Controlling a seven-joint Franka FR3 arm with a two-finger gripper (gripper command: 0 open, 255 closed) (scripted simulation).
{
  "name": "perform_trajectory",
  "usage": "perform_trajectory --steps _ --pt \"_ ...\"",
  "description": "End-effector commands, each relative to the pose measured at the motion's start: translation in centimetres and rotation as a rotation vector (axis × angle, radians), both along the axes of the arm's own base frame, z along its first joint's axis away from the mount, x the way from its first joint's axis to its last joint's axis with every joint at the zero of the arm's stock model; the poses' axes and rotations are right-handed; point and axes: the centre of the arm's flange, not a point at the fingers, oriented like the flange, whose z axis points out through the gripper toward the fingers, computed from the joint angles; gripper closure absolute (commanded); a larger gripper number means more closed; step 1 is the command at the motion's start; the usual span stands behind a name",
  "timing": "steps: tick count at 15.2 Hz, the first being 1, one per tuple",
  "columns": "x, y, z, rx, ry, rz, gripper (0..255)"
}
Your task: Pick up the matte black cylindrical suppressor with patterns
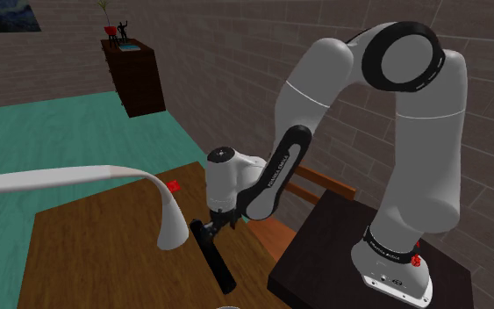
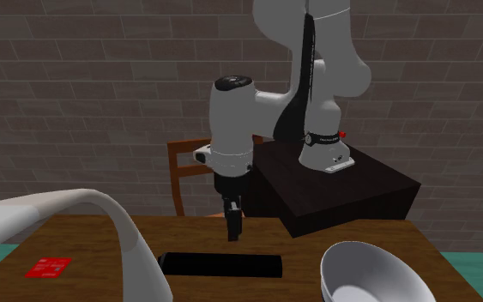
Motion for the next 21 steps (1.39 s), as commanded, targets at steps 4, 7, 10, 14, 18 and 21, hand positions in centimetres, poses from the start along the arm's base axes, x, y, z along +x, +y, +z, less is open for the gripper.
perform_trajectory --steps 4,7,10,14,18,21 --pt "2.1 3.4 -5.3 0.01 0.007 -0.031 0" --pt "2.2 3.6 -6.7 0.011 0.008 -0.033 0" --pt "2.2 3.6 -8.3 0.011 0.008 -0.033 0" --pt "2.2 3.6 -9.6 0.011 0.008 -0.033 0" --pt "2.2 3.5 -9.7 0.011 0.008 -0.033 255" --pt "2.2 3.5 -9.6 0.011 0.008 -0.033 255"
